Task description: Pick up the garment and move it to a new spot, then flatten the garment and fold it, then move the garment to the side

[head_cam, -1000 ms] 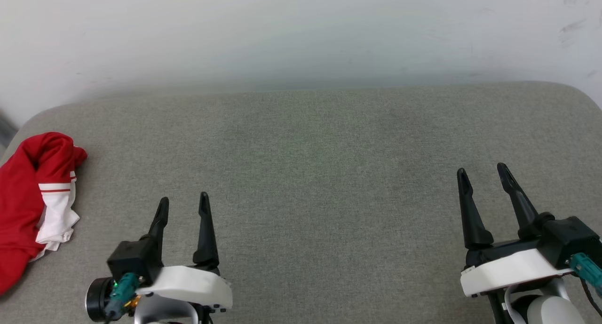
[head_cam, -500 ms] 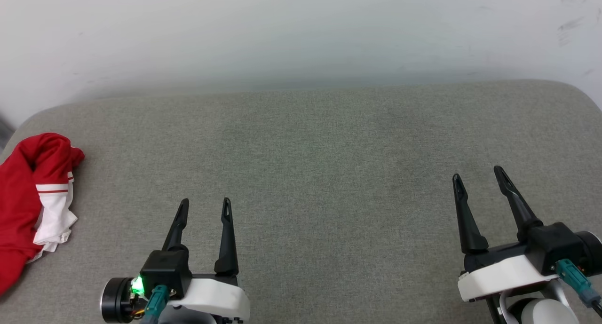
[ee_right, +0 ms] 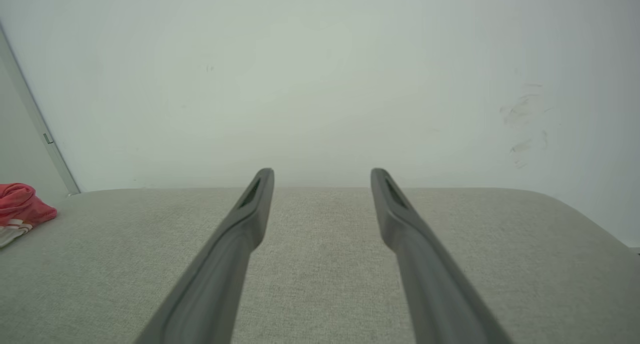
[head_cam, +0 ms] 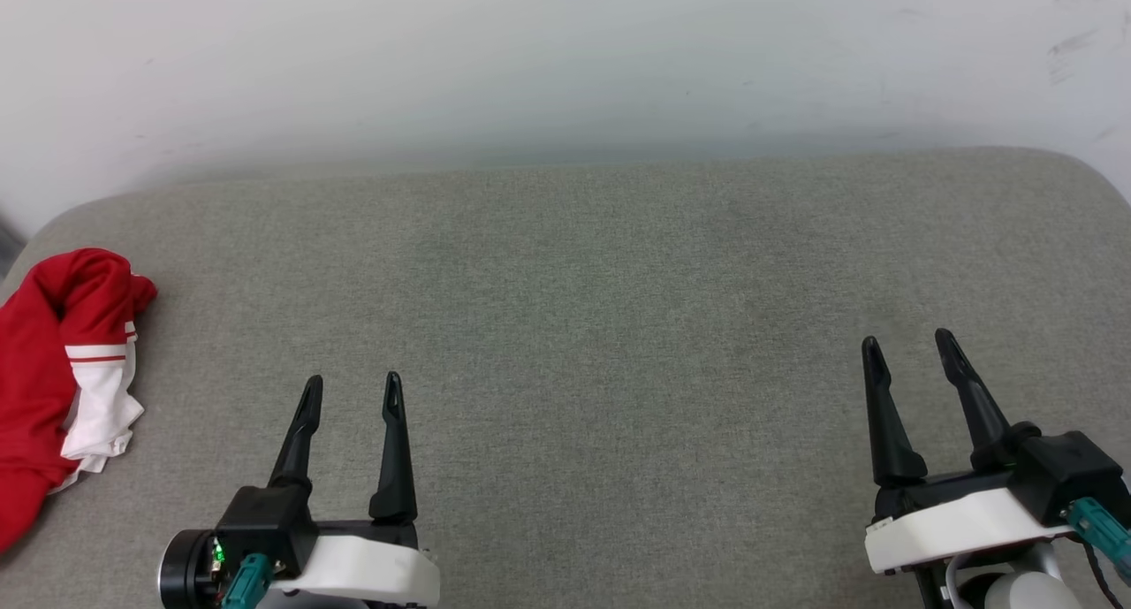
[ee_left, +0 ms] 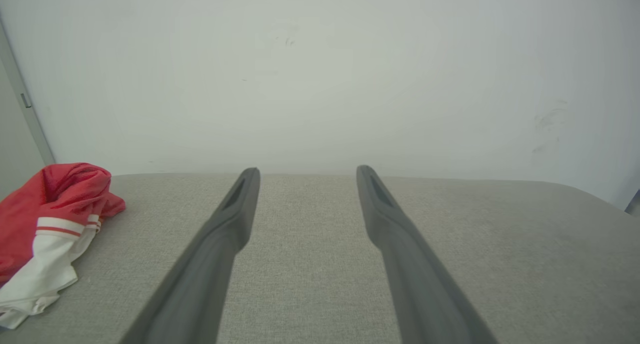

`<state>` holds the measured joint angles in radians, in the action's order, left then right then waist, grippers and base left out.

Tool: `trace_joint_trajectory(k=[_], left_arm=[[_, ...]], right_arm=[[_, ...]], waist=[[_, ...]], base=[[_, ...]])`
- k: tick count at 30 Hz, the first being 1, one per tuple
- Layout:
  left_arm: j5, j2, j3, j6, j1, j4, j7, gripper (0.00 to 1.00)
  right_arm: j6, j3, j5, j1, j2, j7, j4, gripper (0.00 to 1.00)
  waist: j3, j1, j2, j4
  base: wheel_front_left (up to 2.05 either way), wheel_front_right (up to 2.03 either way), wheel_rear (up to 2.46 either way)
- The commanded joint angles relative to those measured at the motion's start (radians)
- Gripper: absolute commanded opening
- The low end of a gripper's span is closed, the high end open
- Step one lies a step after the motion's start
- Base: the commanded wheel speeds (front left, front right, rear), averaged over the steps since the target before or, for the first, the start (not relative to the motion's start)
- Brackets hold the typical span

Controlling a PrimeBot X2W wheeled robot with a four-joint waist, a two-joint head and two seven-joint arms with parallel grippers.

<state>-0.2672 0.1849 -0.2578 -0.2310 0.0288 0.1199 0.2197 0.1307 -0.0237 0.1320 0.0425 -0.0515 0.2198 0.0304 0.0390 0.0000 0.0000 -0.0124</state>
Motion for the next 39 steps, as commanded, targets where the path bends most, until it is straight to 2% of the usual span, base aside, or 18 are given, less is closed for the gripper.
trace_joint_trajectory(k=[1, 8, 16, 24, 34, 39], left_arm=[[0.028, -0.012, 0.018, 0.023, 0.010, 0.004, 0.010, 1.00], [0.100, -0.070, 0.098, 0.124, 0.033, -0.009, 0.024, 1.00], [0.180, -0.107, 0.149, 0.198, 0.042, -0.012, 0.038, 1.00], [0.218, -0.124, 0.203, 0.234, 0.049, -0.008, 0.047, 1.00], [0.230, -0.132, 0.255, 0.264, 0.070, -0.012, 0.046, 1.00], [0.241, -0.133, 0.270, 0.259, 0.091, -0.007, 0.046, 1.00]], right_arm=[[0.000, -0.003, -0.013, 0.000, 0.002, 0.010, 0.000, 1.00], [0.000, -0.009, -0.044, -0.003, 0.002, 0.023, 0.004, 1.00], [0.000, -0.020, -0.091, -0.009, 0.002, 0.037, -0.004, 1.00], [0.000, -0.043, -0.118, -0.019, 0.002, 0.046, 0.002, 1.00], [0.000, -0.084, -0.106, -0.032, 0.002, 0.046, 0.027, 1.00], [0.000, -0.107, -0.101, -0.038, 0.002, 0.046, 0.036, 1.00]], waist=[[0.001, 0.0000, 0.0000, 0.001], [0.003, 0.0000, 0.0000, 0.002], [0.008, 0.0000, 0.0000, 0.015], [0.014, 0.0000, 0.0000, 0.085], [-0.010, 0.0000, 0.0000, 0.244], [-0.027, 0.0000, 0.0000, 0.320]], base=[[0.00, 0.00, 0.00], [0.00, 0.00, 0.00], [0.00, 0.00, 0.00], [0.00, 0.00, 0.00], [0.00, 0.00, 0.00], [0.00, 0.00, 0.00]])
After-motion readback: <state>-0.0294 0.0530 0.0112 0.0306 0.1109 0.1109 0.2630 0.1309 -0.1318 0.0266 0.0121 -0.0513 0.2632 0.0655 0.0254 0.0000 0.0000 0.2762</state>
